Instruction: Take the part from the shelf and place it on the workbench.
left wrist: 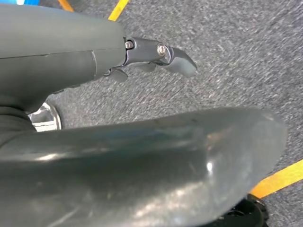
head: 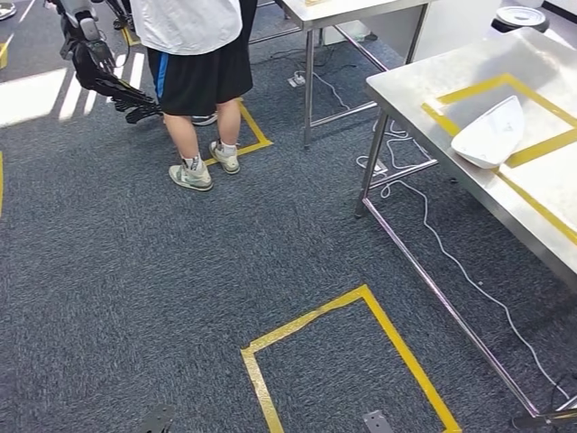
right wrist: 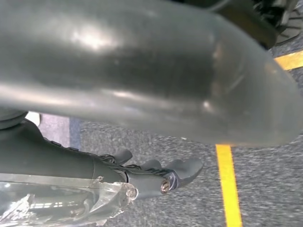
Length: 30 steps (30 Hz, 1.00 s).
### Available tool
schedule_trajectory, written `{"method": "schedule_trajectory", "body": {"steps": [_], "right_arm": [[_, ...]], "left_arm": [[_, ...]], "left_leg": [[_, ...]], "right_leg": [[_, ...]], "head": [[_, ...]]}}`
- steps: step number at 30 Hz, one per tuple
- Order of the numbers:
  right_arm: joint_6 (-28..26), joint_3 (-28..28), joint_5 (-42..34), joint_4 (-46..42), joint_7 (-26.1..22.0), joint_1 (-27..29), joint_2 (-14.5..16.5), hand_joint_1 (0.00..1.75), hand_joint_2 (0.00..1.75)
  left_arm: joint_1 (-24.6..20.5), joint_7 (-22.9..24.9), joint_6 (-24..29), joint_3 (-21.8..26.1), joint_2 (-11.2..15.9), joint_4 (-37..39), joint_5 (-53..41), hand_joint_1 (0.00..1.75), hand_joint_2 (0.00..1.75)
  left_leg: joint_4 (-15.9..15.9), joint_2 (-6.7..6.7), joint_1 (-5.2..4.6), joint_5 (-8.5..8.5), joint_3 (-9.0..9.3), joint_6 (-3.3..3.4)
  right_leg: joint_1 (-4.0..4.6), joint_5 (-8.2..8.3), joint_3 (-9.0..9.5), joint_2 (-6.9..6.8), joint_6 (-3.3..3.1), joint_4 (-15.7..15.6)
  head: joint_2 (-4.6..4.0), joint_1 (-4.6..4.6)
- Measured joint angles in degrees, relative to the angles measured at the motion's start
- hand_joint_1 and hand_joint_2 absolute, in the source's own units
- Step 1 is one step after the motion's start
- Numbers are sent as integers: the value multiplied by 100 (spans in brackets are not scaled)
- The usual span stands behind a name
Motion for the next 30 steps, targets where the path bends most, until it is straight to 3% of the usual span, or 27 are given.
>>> {"method": "schedule_trajectory", "body": {"steps": [2,4,6,7,8,9,10,12,13,15,17,19,21,22,23,24,26,28,30], "right_arm": [[4,-1,2,-1,7,-6,3,0,0],[5,-1,2,-1,10,5,4,0,0],[5,-2,2,-1,15,19,3,0,0],[5,-2,2,-1,15,19,2,0,0],[5,-2,2,-1,15,15,3,0,0],[7,-2,2,-1,15,11,3,0,0],[7,-2,2,-1,15,7,3,0,0],[8,-3,1,-1,16,2,1,0,0],[8,-3,0,-1,17,-1,0,0,0],[8,-3,-3,-1,22,-7,2,0,0],[8,-3,-5,-1,27,-9,6,0,0],[8,-3,-6,-1,30,11,8,0,0],[8,-3,-8,1,32,49,8,0,0],[8,-3,-8,1,32,62,8,0,0],[8,-3,-9,1,32,66,9,0,0],[8,-3,-10,1,32,65,9,0,0],[8,-3,-11,1,30,60,9,0,0],[8,-3,-12,1,29,55,9,0,0],[8,-3,-12,1,26,44,12,0,0]], "left_arm": [[-3,12,0,0,7,0,-16,0,0],[-31,14,0,0,3,0,-18,0,0],[-38,14,0,0,-7,0,-18,0,0],[-30,14,0,0,-9,0,-18,0,0],[-22,14,0,0,-8,0,-19,0,0],[-18,14,0,0,-6,0,-19,0,0],[-20,14,0,0,-7,0,-20,0,0],[-45,14,-2,0,-18,0,-21,0,0],[-53,14,-4,0,-23,0,-22,0,0],[-44,17,-7,0,-20,0,-22,0,0],[-27,22,-7,0,-9,0,-22,0,0],[-37,26,-8,0,-6,0,-22,0,0],[-48,27,-10,0,-7,0,-22,0,0],[-42,27,-11,0,-7,0,-22,0,0],[-35,27,-11,0,-5,0,-23,0,0],[-29,28,-11,0,-5,0,-24,0,0],[-32,28,-11,0,-7,0,-26,0,0],[-36,27,-11,0,-7,0,-29,0,0],[-11,28,-11,0,-2,0,-36,0,0]], "left_leg": [[229,274,-17,-165,-125,-49],[924,612,-22,-545,-468,-91],[1568,712,6,-772,-780,-133],[1618,730,23,-731,-795,-150],[1466,752,36,-605,-707,-163],[1117,824,46,-420,-505,-174],[721,968,50,-256,-273,-184],[124,1207,38,-103,66,-140],[26,1246,27,-111,116,-102],[-4,1112,13,-125,114,-10],[-12,977,19,-109,113,66],[-16,833,24,-98,108,129],[-14,657,17,-98,103,155],[-13,566,14,-98,105,157],[-11,475,13,-97,111,154],[-9,384,15,-96,118,149],[7,213,17,-96,119,111],[13,75,26,-79,87,36],[-14,-26,54,-41,50,-47]], "right_leg": [[-10,37,22,-159,-72,-56],[-4,41,27,-346,-109,-77],[2,32,23,-543,-116,-76],[0,26,24,-630,-113,-76],[-3,20,28,-706,-105,-75],[-9,10,39,-781,-89,-75],[-7,-3,55,-845,-67,-72],[29,-54,73,-964,1,-58],[49,-75,88,-1019,31,-60],[46,-107,142,-1114,90,-76],[10,-249,107,-919,144,88],[-4,-612,-181,-555,162,746],[0,-907,-568,-402,149,1515],[1,-900,-666,-383,139,1661],[-1,-772,-653,-371,126,1567],[-9,-557,-536,-327,114,1262],[-49,-169,-197,-63,103,465],[-67,-54,-24,143,91,71],[-44,-41,-12,73,37,42]], "head": [[0,-29],[0,-61],[0,-66],[0,-66],[0,-67],[0,-68],[0,-69],[0,-66],[0,-55],[0,-21],[0,-13],[0,4],[0,17],[0,21],[0,21],[0,21],[0,20],[0,20],[0,21]]}}
